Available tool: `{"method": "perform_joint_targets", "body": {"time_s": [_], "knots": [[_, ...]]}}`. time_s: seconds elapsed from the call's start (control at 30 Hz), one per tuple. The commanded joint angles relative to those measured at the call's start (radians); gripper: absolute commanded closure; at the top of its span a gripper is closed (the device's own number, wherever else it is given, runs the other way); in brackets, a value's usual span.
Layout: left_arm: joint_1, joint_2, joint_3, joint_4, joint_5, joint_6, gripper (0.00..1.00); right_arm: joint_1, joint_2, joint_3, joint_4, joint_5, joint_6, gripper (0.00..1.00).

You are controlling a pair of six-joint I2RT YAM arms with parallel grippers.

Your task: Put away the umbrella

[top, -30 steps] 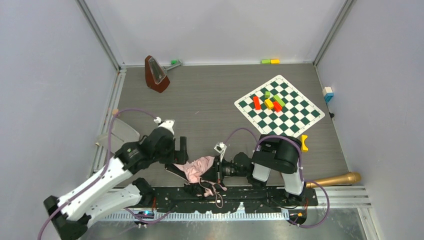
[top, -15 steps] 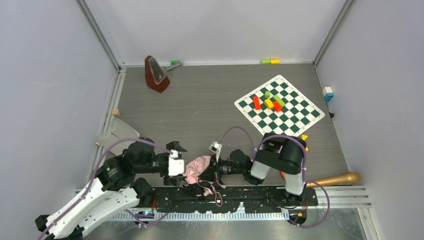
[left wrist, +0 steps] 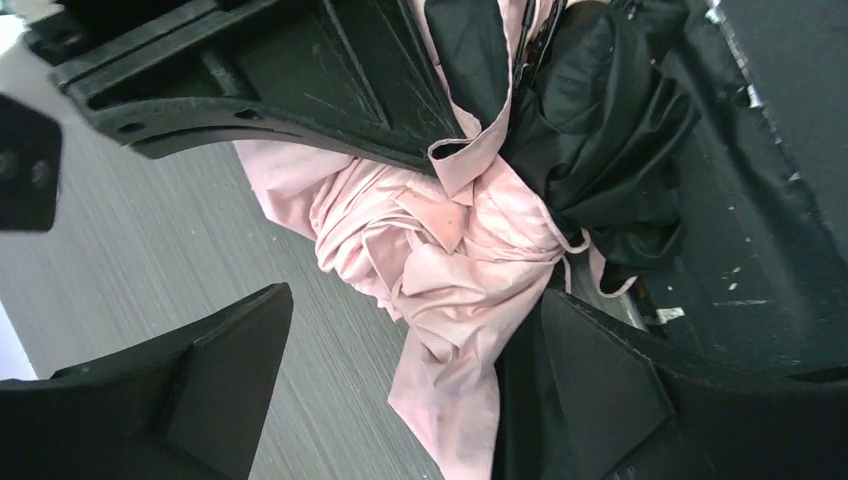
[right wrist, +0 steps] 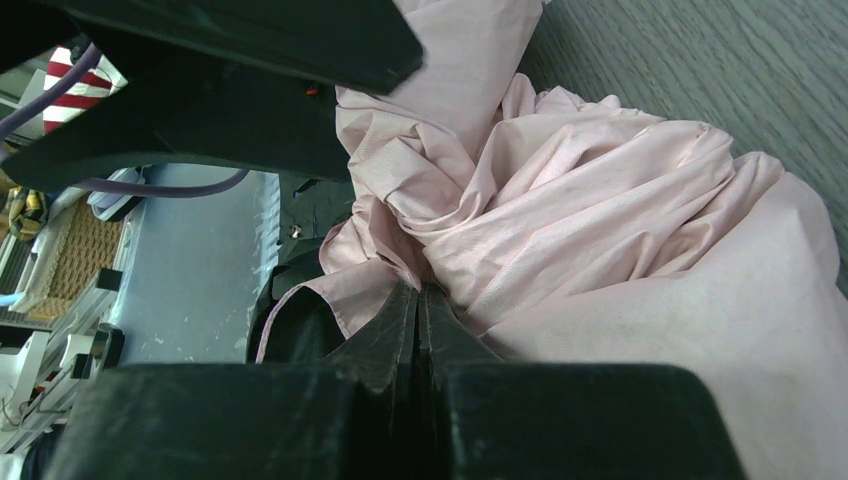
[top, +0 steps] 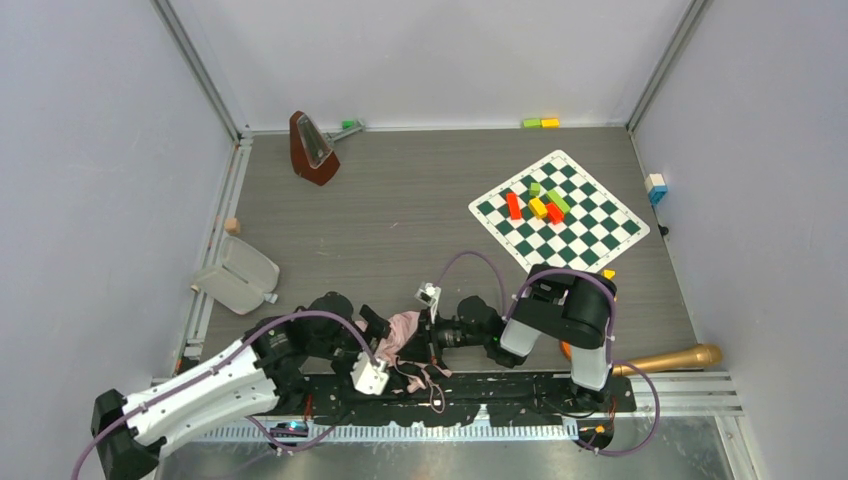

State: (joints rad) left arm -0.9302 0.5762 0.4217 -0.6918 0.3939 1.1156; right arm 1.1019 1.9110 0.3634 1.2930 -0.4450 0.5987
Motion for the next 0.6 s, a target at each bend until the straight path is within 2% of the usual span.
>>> {"method": "perform_joint_targets", "body": {"time_s": [0.0,0.3,0.47,0.5,0.57], "knots": [[-0.028,0.128,0.014,0.12,-0.081,0.146,0.01,-0.006,0.06,-0.03,-0.323,0.023,-0.084,0.94],[-0.061,0.425,0.05,0.206,-0.134,0.211,0.01,-0.008,0.05,-0.036,-0.299,0.001,-0.082,0.94],[-0.079,0.576,0.122,0.184,-0.081,0.197,0.01,-0.009,0.032,-0.045,-0.292,-0.006,-0.078,0.94],[-0.089,0.603,0.142,0.183,-0.066,0.171,0.03,-0.009,0.028,-0.047,-0.292,-0.007,-0.079,0.94],[-0.113,0.664,0.184,0.144,-0.054,0.176,0.2,-0.009,0.017,-0.051,-0.293,-0.004,-0.079,0.94]]}}
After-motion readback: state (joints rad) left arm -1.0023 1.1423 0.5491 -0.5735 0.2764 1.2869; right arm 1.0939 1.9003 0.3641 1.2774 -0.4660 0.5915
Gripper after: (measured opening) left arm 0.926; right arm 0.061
